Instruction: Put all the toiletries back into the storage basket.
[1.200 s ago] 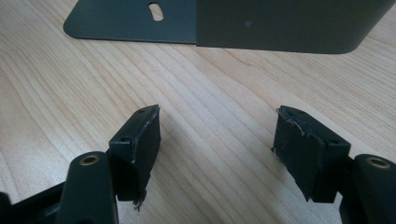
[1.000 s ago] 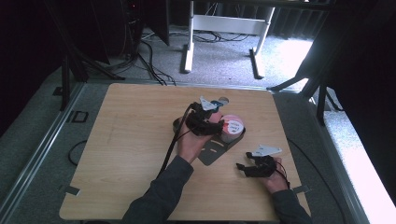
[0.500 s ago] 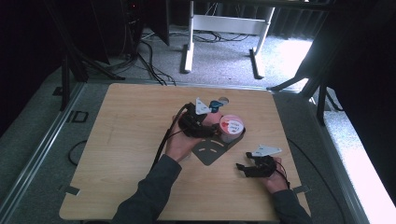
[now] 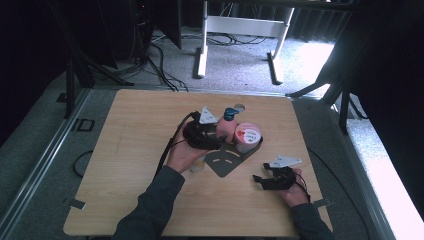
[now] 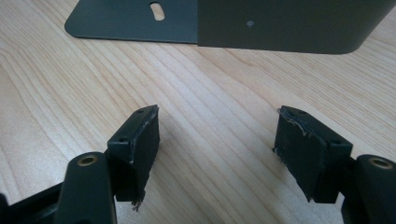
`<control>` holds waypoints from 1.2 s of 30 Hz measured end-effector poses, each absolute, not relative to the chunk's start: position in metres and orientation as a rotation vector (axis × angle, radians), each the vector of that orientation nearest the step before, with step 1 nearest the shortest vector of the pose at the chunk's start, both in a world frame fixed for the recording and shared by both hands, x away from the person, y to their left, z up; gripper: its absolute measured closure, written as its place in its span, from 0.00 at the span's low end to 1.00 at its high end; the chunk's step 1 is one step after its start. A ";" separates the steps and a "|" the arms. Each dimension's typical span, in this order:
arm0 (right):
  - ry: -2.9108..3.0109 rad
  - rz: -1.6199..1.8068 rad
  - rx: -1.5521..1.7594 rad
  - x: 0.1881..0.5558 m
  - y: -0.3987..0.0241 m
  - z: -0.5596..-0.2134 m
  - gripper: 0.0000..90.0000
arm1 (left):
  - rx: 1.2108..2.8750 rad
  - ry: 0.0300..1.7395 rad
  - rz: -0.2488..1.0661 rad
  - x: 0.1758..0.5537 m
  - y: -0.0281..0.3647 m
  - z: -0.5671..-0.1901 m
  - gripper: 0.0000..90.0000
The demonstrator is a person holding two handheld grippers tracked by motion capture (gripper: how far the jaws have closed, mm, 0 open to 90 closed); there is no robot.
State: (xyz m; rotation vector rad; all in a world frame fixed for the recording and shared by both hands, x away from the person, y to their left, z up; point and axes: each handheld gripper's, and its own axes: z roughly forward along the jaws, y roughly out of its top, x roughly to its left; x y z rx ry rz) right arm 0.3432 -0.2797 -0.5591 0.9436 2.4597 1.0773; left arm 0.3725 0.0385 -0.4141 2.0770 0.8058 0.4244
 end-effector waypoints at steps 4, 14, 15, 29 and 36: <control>2.460 1.077 0.942 0.343 -0.280 -0.559 0.34 | 2.072 0.800 0.396 0.372 0.049 -0.416 0.38; 2.460 1.077 0.942 0.343 -0.280 -0.559 0.34 | 2.109 0.794 0.380 0.370 0.065 -0.417 0.39; 2.460 1.077 0.942 0.343 -0.280 -0.559 0.34 | 2.112 0.795 0.375 0.371 0.065 -0.418 0.39; 2.460 1.077 0.943 0.343 -0.280 -0.559 0.34 | 2.164 0.790 0.336 0.372 0.071 -0.424 0.45; 2.460 1.077 0.943 0.343 -0.280 -0.559 0.34 | 2.181 0.798 0.327 0.372 0.074 -0.429 0.48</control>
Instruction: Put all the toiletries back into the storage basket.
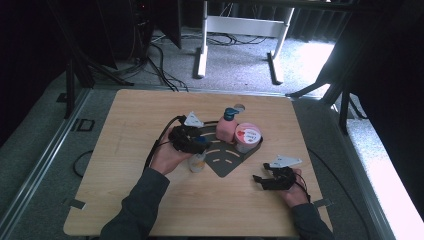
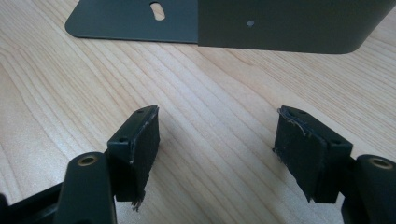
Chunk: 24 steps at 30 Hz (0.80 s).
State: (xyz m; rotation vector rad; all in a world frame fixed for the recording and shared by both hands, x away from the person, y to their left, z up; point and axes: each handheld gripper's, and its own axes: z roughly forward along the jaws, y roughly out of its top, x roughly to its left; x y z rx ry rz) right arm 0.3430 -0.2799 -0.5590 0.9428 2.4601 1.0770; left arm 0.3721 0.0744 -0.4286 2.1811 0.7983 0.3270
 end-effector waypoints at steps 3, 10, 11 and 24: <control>2.460 1.077 0.943 0.343 -0.280 -0.559 0.34 | 2.190 0.793 0.324 0.372 0.074 -0.430 0.50; 2.460 1.078 0.945 0.343 -0.280 -0.559 0.34 | 2.226 0.779 0.315 0.370 0.072 -0.431 0.56; 2.460 1.078 0.945 0.343 -0.280 -0.559 0.34 | 2.231 0.777 0.315 0.370 0.071 -0.431 0.56; 2.460 1.079 0.944 0.343 -0.280 -0.559 0.34 | 2.249 0.808 0.314 0.370 0.069 -0.431 0.60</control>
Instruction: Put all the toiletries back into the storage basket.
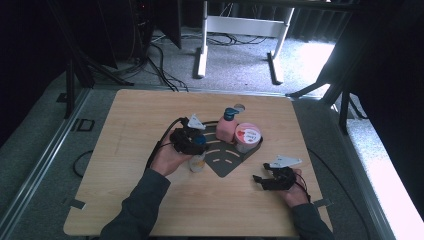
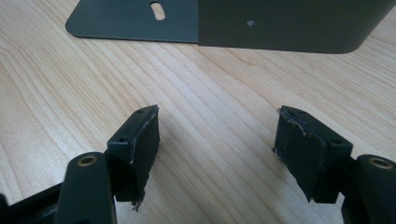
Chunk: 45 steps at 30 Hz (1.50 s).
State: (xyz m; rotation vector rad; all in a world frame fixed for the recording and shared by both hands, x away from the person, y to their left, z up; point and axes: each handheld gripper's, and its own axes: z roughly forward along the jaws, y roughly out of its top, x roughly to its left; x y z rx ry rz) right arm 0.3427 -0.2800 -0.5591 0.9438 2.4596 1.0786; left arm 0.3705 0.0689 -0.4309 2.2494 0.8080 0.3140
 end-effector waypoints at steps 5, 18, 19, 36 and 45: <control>2.460 1.079 0.945 0.343 -0.280 -0.559 0.34 | 2.290 0.817 0.307 0.371 0.067 -0.434 0.58; 2.460 1.079 0.945 0.343 -0.280 -0.559 0.34 | 2.389 0.797 0.277 0.378 0.061 -0.437 0.57; 2.460 1.079 0.945 0.343 -0.280 -0.559 0.34 | 2.401 0.794 0.271 0.378 0.061 -0.437 0.57; 2.462 1.078 0.944 0.343 -0.280 -0.559 0.34 | 2.551 0.752 0.187 0.388 0.057 -0.452 0.56; 2.462 1.078 0.944 0.343 -0.280 -0.559 0.34 | 2.610 0.734 0.180 0.390 0.053 -0.455 0.56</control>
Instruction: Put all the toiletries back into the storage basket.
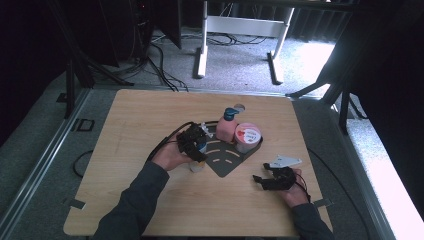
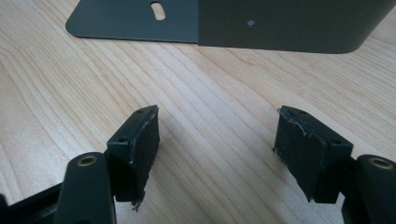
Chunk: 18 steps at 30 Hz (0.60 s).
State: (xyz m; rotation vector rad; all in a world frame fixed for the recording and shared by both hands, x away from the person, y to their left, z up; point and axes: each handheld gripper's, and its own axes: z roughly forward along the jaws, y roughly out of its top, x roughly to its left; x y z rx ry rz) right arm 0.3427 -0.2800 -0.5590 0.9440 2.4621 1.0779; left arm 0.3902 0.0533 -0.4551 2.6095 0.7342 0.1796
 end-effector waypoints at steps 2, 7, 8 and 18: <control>2.462 1.078 0.944 0.343 -0.280 -0.559 0.34 | 2.618 0.732 0.169 0.391 0.053 -0.455 0.56; 2.462 1.078 0.944 0.343 -0.280 -0.559 0.34 | 2.645 0.721 0.164 0.391 0.053 -0.455 0.56; 2.462 1.078 0.944 0.343 -0.280 -0.559 0.34 | 2.653 0.715 0.163 0.391 0.053 -0.455 0.56; 2.462 1.078 0.943 0.343 -0.280 -0.559 0.34 | 2.687 0.693 0.148 0.392 0.054 -0.455 0.57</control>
